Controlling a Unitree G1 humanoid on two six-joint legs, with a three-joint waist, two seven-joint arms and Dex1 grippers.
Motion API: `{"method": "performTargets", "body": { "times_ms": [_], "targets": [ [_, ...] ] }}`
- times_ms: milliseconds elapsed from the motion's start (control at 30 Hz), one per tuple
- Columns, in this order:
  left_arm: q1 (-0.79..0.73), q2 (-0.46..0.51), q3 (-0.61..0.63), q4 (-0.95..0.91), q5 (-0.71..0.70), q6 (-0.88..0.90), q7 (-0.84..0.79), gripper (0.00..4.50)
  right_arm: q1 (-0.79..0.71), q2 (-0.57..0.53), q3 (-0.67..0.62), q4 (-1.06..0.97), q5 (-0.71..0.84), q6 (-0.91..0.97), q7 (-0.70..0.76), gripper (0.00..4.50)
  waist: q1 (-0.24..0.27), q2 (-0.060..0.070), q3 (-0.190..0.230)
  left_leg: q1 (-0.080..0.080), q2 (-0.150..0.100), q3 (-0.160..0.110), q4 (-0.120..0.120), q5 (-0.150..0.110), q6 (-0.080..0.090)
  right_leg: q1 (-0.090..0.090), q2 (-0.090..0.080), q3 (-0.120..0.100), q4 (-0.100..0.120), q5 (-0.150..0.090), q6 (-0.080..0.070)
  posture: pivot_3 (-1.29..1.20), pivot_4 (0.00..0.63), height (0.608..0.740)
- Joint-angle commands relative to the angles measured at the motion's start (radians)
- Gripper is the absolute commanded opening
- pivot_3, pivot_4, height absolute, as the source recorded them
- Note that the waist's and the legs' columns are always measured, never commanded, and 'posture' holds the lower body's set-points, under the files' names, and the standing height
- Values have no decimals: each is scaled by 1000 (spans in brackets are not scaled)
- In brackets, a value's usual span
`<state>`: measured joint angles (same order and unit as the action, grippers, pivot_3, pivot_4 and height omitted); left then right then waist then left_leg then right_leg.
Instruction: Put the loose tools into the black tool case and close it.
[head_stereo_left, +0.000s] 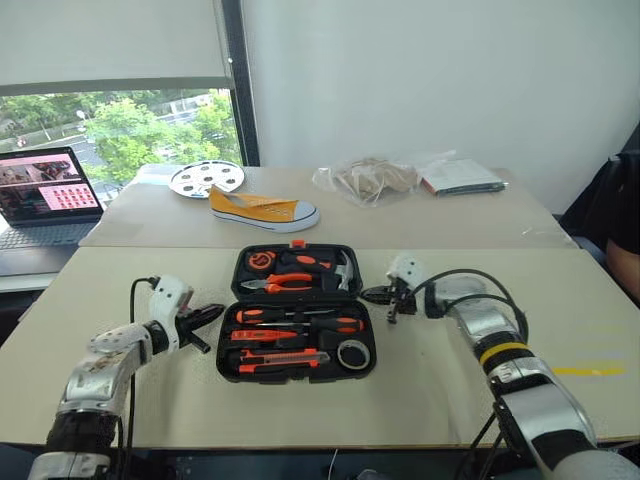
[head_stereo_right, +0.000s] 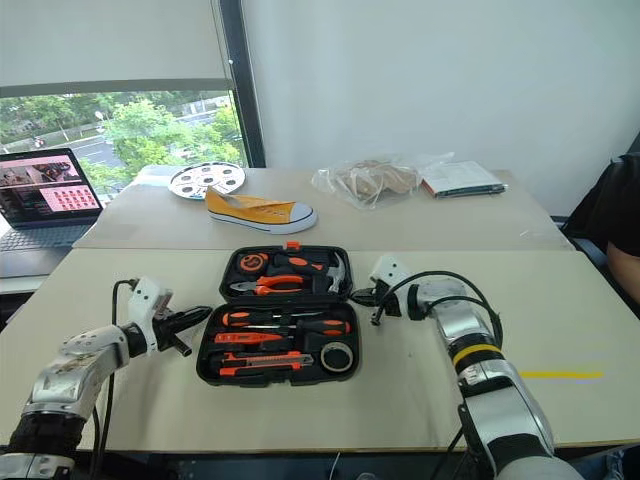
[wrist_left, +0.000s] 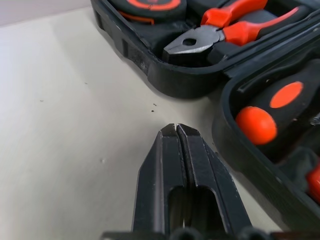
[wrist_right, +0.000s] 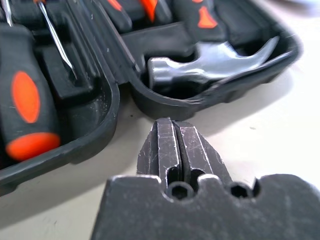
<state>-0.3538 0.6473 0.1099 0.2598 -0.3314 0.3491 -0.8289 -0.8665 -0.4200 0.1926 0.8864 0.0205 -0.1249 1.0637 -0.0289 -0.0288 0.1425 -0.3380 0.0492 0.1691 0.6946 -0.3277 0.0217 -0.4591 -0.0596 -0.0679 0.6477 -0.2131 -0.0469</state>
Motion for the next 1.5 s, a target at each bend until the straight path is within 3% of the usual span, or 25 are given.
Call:
{"method": "performTargets", "body": {
  "times_ms": [33,200,467,833,933,1100,1267,1300,1500],
  "targets": [
    [-39,-12,-20,21,12,-9,-27,83,-21,10,2,-19,-3,-15,40,0,0,0,0,0,0,0,0,0,0,0,0,0,0,0,0,0,150,740],
    [-46,-21,-41,43,8,1,-86,83,38,11,15,-180,26,89,121,0,-1,0,0,1,0,-1,1,0,0,0,-1,0,0,0,0,0,150,740],
    [90,0,-1,-116,-26,45,-114,83,221,-70,23,-529,34,343,131,0,0,1,0,0,1,-4,0,0,0,0,-1,0,0,0,1,0,150,740],
    [173,3,124,-182,-75,48,-56,83,296,-121,-72,-659,132,459,122,0,9,1,0,2,0,-4,1,0,-1,0,-1,3,0,0,0,0,150,740],
    [190,110,172,-232,-133,204,-104,739,326,-248,-120,-764,216,636,208,771,12,0,0,1,0,-5,1,0,-1,0,-1,3,0,0,-1,0,150,740],
    [149,229,203,-273,-296,527,-146,2653,294,-305,-183,-854,323,927,133,2572,12,0,0,1,1,-7,1,0,0,0,-2,2,-2,0,0,0,150,740],
    [-62,213,179,-183,-282,671,-14,4438,119,-337,-78,-842,317,1303,37,4249,15,-1,1,1,-1,-7,2,0,0,1,-1,3,-1,0,0,0,150,740],
    [-103,199,166,-161,-277,699,10,4500,86,-318,-74,-824,327,1336,22,4483,15,-1,1,1,-1,-7,2,0,0,1,-1,3,-1,1,-1,0,150,740],
    [-272,112,58,-40,-203,759,112,4500,-55,-197,-39,-626,288,1367,-108,4483,12,-1,0,1,-2,-8,2,1,-1,1,0,3,0,1,-1,0,150,740]
  ]
}}
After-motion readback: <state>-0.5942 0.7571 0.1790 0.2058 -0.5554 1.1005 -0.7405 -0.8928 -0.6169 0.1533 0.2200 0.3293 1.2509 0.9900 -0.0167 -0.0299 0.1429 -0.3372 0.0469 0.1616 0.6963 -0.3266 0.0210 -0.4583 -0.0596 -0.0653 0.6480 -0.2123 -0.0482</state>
